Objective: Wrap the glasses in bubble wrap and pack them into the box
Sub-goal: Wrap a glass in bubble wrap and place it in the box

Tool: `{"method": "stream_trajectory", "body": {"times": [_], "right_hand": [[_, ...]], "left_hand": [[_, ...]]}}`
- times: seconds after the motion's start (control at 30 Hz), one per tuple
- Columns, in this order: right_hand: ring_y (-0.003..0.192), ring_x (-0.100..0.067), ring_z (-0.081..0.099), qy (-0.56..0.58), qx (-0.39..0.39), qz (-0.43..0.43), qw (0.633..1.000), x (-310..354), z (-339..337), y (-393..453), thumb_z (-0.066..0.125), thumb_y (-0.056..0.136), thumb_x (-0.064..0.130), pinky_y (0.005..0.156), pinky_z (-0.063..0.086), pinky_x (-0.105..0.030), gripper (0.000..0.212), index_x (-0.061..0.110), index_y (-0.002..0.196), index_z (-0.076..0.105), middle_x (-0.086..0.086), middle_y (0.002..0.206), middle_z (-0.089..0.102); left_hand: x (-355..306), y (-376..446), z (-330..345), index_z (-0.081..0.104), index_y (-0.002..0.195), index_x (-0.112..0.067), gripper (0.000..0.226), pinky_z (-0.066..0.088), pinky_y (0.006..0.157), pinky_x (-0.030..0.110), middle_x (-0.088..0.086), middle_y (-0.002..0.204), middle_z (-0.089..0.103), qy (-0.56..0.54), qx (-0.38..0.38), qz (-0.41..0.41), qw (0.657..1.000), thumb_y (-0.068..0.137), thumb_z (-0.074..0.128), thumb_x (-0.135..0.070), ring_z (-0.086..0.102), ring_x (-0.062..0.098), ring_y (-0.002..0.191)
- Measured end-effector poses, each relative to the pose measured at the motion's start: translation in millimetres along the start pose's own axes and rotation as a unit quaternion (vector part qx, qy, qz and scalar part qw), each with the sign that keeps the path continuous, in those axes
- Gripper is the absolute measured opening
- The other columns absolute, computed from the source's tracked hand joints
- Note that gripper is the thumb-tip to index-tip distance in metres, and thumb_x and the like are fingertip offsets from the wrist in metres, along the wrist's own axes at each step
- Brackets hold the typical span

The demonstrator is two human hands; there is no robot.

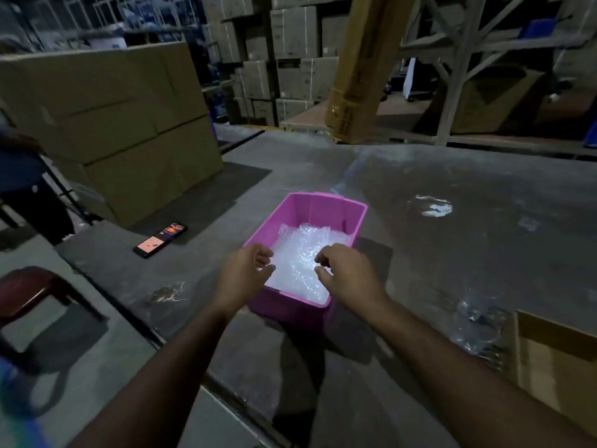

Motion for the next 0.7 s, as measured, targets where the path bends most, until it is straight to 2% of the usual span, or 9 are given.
{"method": "stream_trajectory", "body": {"times": [0.07,0.13,0.27,0.4,0.5,0.57,0.7], "right_hand": [[0.099,-0.024,0.064,-0.052,0.059,0.011,0.997,-2,16,13,0.061,0.091,0.025,0.083,0.053,-0.038,0.023,0.012,0.109,0.069,-0.002,0.106,0.070],[0.097,-0.029,0.064,-0.108,0.100,0.021,0.989,-3,30,25,0.063,0.088,0.023,0.081,0.054,-0.042,0.023,0.007,0.104,0.067,-0.007,0.102,0.070],[0.092,-0.032,0.063,-0.204,0.160,0.032,0.965,2,54,40,0.071,0.088,0.020,0.071,0.049,-0.037,0.018,0.008,0.089,0.057,-0.010,0.096,0.064],[0.094,-0.029,0.064,-0.225,0.222,0.072,0.946,-2,76,45,0.080,0.084,0.022,0.066,0.043,-0.035,0.035,0.007,0.107,0.058,-0.010,0.105,0.063],[0.094,-0.029,0.061,-0.221,0.233,0.101,0.942,-7,89,47,0.079,0.082,0.011,0.065,0.043,-0.035,0.040,0.009,0.113,0.053,-0.010,0.111,0.057],[0.091,-0.028,0.060,-0.220,0.223,0.120,0.942,-11,92,48,0.066,0.084,-0.003,0.066,0.046,-0.037,0.037,0.009,0.117,0.054,-0.011,0.115,0.056],[0.102,-0.029,0.063,-0.189,0.212,0.158,0.946,-19,96,51,0.050,0.082,-0.016,0.080,0.057,-0.041,0.052,0.009,0.127,0.058,-0.012,0.120,0.061]], "left_hand": [[9,12,13,0.070,0.114,-0.016,0.036,0.058,0.088,0.035,-0.005,0.102,0.072,0.036,0.063,-0.007,0.997,0.082,0.084,-0.024,0.068,0.010,0.090],[12,21,27,0.067,0.121,-0.018,0.048,0.055,0.092,0.034,-0.002,0.115,0.071,0.080,0.126,-0.001,0.989,0.079,0.087,-0.029,0.066,0.012,0.100],[15,39,53,0.056,0.138,-0.021,0.075,0.048,0.101,0.036,0.001,0.138,0.060,0.151,0.229,0.030,0.961,0.073,0.090,-0.038,0.060,0.021,0.120],[20,51,67,0.052,0.143,-0.023,0.091,0.049,0.101,0.033,0.002,0.142,0.057,0.207,0.272,0.068,0.937,0.064,0.095,-0.038,0.060,0.021,0.122],[20,55,72,0.059,0.137,-0.021,0.076,0.053,0.091,0.030,0.001,0.134,0.061,0.180,0.289,0.080,0.937,0.069,0.093,-0.023,0.066,0.018,0.110],[19,59,73,0.067,0.125,-0.020,0.056,0.052,0.088,0.027,-0.003,0.125,0.067,0.177,0.288,0.100,0.936,0.074,0.089,-0.015,0.066,0.016,0.106],[15,66,67,0.077,0.100,-0.023,0.024,0.056,0.082,0.025,-0.007,0.106,0.075,0.156,0.276,0.123,0.940,0.081,0.079,-0.009,0.070,0.010,0.092]]}}
Point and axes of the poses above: each hand's wrist, its own y-axis towards the middle knuckle, its own z-axis out of the palm, x = y × z, the point moved 9 cm from there along y, towards the middle knuckle
